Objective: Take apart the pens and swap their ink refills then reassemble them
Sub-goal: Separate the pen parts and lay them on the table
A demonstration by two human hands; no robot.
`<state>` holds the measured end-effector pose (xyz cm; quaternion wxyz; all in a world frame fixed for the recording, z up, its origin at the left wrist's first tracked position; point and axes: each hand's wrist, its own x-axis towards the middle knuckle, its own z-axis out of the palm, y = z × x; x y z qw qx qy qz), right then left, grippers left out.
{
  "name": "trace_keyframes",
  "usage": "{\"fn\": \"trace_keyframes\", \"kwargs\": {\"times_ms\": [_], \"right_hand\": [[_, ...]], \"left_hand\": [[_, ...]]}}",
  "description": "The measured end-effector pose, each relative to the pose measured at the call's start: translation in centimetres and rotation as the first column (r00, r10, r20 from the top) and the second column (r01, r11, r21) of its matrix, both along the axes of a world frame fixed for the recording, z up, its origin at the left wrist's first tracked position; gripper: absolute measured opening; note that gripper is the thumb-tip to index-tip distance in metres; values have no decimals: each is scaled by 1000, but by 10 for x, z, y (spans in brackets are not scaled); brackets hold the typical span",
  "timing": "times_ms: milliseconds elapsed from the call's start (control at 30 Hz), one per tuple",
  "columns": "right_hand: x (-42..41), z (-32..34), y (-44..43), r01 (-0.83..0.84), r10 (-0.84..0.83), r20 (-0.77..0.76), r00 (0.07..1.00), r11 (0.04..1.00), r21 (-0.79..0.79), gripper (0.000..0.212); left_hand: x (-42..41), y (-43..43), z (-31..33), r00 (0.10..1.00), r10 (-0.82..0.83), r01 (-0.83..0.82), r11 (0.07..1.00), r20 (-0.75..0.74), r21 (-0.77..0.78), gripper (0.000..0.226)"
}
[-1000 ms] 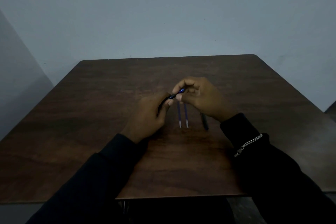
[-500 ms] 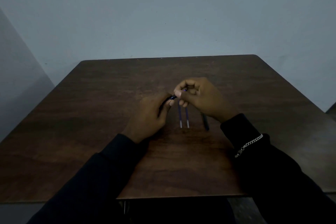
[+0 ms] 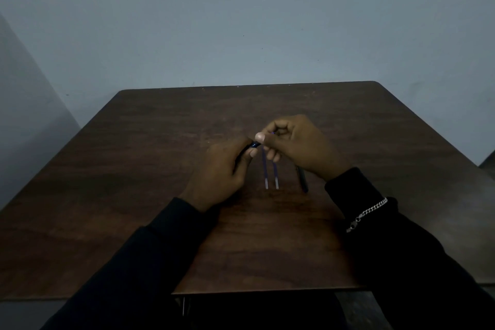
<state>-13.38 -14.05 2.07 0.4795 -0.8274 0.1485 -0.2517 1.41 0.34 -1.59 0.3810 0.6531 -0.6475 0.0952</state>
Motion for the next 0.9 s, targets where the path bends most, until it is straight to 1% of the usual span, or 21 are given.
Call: {"fn": "trace_keyframes", "kwargs": {"times_ms": [67, 167, 200, 233, 300, 333, 400, 433, 500, 533, 600, 667, 767, 900], "right_hand": [[-2, 3, 0, -55, 54, 21, 998, 997, 47, 4], [-4, 6, 0, -124, 121, 43, 992, 991, 55, 27], [-3, 6, 0, -128, 125, 44, 991, 989, 69, 32], [-2, 6, 1, -114, 110, 44, 993, 989, 96, 32], [0, 5, 3, -37, 35, 19, 999, 992, 120, 19], [0, 4, 3, 4, -4, -2, 1000, 995, 95, 19], [0, 2, 1, 33, -32, -32, 999, 999, 35, 28], [-1, 2, 1, 15, -14, -30, 999, 999, 29, 25], [-3, 2, -1, -55, 55, 1, 998, 997, 62, 11], [-3, 3, -1, -83, 82, 14, 997, 993, 81, 11], [-2, 3, -1, -101, 98, 31, 995, 988, 114, 21], [0, 3, 2, -65, 62, 23, 998, 986, 151, 21], [-1, 3, 3, 4, -2, -15, 1000, 991, 135, 22], [-2, 4, 1, -62, 60, 19, 998, 987, 147, 12]], "left_hand": [[0, 0, 0, 1000, 2, -2, 1000, -15, 0, 12], [1, 0, -1, 1000, 11, -10, 1000, -30, 16, 16], [1, -1, -2, 1000, 14, -14, 1000, -27, 15, 16], [1, -1, -1, 1000, 17, -16, 1000, -26, 6, 17], [-1, 0, 1, 1000, 11, -11, 1000, -25, -21, 15], [-1, 1, 2, 1000, 8, -8, 1000, -25, -25, 17], [-1, 1, 3, 1000, 0, 0, 1000, -27, -17, 21], [-1, 1, 2, 1000, -6, 5, 1000, -28, -13, 19], [-1, 1, 2, 999, -14, 14, 1000, -32, -6, 15], [-1, 1, 1, 999, -14, 14, 1000, -34, 1, 17], [-1, 1, 2, 1000, -7, 7, 1000, -30, 1, 17], [-2, 1, 2, 999, -5, 4, 1000, -34, -14, 13], [-3, 2, 3, 999, -3, 2, 1000, -39, -20, 19], [-2, 2, 2, 999, -14, 14, 1000, -45, -4, 16]]}}
